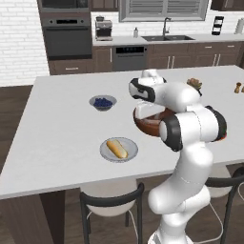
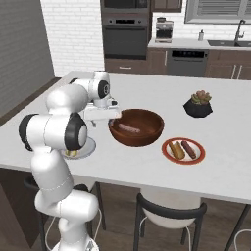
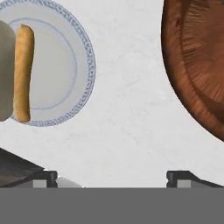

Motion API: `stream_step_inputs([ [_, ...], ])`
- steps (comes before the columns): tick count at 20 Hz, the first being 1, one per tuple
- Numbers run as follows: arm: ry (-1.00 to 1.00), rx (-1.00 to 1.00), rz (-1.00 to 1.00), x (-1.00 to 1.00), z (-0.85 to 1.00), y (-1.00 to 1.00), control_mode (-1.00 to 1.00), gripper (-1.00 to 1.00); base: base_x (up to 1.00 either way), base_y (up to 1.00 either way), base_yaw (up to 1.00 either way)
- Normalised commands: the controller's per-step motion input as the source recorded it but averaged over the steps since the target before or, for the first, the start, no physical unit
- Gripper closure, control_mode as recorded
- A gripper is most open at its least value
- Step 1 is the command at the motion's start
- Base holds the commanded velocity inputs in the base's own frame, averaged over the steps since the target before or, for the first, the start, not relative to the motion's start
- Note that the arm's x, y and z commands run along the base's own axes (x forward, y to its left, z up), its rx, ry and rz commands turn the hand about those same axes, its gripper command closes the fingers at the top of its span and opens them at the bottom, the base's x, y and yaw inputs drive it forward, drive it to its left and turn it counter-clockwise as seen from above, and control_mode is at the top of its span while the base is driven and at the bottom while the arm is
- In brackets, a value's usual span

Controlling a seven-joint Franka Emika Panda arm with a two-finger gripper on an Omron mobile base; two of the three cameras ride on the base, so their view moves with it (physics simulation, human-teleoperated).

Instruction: Place one bun and one sausage from the bowl on each plate.

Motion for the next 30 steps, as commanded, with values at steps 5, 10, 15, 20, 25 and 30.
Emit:
stream_step_inputs([
  [5, 0.0, 0.04, 0.32, 0.56, 0.0, -0.46, -1.0, -1.0, 0.0, 0.0, 0.0],
  [10, -0.01, 0.13, 0.4, 0.58, -0.04, -0.38, -1.0, -1.0, 0.0, 0.0, 0.0],
  [15, -0.01, 0.15, 0.43, 0.78, -0.14, -0.27, -1.0, -1.0, 0.0, 0.0, 0.0],
  [20, 0.0, 0.14, 0.44, 0.94, -0.44, -0.16, -1.0, -1.0, 0.0, 0.0, 0.0],
  [25, -0.09, 0.15, 0.4, 0.45, -0.56, -0.19, -1.0, -1.0, 0.0, 0.0, 0.0],
  [30, -0.12, 0.2, 0.29, 0.08, -0.28, -0.41, -1.0, -1.0, 0.0, 0.0, 0.0],
])
